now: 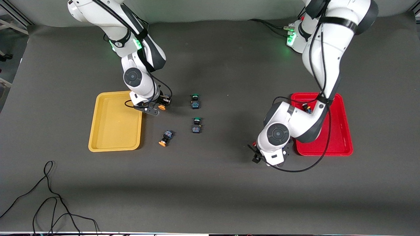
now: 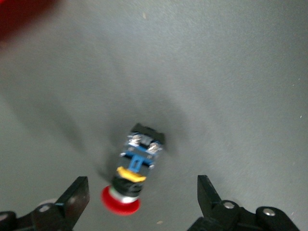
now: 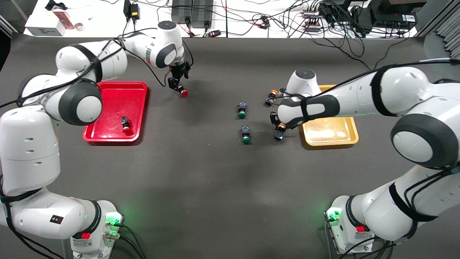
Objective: Place red and yellow buttons in trays
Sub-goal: 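Lower the orange button into the yellow tray while the left gripper grasps another red button, then place the red button in the red tray while the right gripper grasps another orange button, then carry the orange button into the yellow tray while the left gripper withdraws, then open the right gripper to release the orange button in the yellow tray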
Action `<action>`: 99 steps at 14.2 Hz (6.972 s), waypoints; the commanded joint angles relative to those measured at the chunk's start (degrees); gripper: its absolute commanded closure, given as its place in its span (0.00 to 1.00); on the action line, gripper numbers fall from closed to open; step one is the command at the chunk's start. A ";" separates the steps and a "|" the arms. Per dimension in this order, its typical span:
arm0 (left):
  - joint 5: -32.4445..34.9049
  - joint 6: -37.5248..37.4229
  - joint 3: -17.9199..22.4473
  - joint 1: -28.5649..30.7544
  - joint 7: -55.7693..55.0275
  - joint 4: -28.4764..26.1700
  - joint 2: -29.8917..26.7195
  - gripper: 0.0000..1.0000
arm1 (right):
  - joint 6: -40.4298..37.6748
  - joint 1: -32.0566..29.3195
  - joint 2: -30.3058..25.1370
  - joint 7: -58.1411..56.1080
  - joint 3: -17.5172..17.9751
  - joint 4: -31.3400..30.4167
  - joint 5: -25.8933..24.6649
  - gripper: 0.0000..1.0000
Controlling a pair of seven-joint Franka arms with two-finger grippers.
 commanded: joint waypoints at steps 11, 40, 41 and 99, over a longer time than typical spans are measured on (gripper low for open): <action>4.57 -0.59 0.93 -0.67 -0.87 2.26 3.03 1.00 | -12.11 -0.14 -5.38 -38.12 -32.13 -0.01 0.85 0.89; 2.37 21.27 1.10 31.93 49.75 -52.33 -31.44 1.00 | -18.96 14.88 24.33 -1.57 -26.16 37.43 17.46 0.00; 3.24 22.51 1.10 32.37 49.75 -52.33 -30.38 0.95 | -17.30 15.06 25.56 -1.48 -25.90 37.43 17.55 0.00; -8.26 -27.22 13.50 17.00 77.36 -16.38 -44.69 0.00 | -53.82 8.39 6.68 -41.73 -44.79 52.96 6.58 0.00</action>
